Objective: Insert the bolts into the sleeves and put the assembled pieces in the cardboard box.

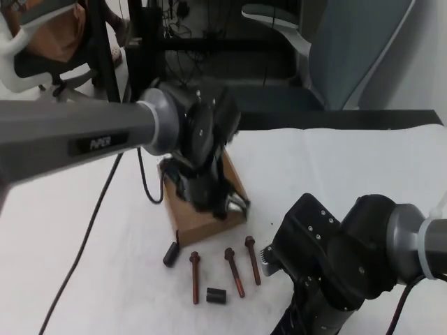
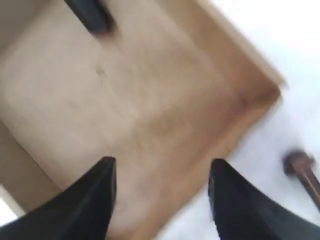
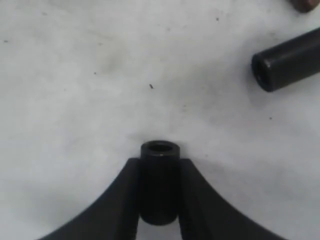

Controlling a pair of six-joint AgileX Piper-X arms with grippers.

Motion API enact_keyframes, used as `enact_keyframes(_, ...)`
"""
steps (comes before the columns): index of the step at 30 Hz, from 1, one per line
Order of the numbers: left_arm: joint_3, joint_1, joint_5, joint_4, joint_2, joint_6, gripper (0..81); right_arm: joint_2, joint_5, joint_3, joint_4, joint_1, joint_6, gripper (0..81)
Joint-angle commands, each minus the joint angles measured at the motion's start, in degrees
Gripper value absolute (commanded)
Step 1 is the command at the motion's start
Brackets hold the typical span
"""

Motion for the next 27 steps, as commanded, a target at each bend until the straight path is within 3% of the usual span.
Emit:
enact_keyframes(1, -0.33, 2.57, -2.88, 1.93, -1.1, -0.14, 51.5, 0.22, -1.21, 0.44, 0.74, -0.4, -1.61, 0.6)
enact_keyframes(7, -0.33, 6.11, -1.4, 14.3, -2.24, 3.03, 55.0, 0.22, -1.02, 0.44, -1.06, -0.53, -2.98, 0.6)
enact_keyframes(19, 0.18, 7.89, -1.89, 11.35, -3.65, -1.41, 55.0, 0.22, -2.71, 0.44, -2.01, -0.53, -4.28, 0.6)
enact_keyframes(27, 6.98, 7.89, -0.1, 1.01, -2.84, -4.05, 39.8, 0.22, -2.71, 0.44, -2.72, -0.53, -4.87, 0.6)
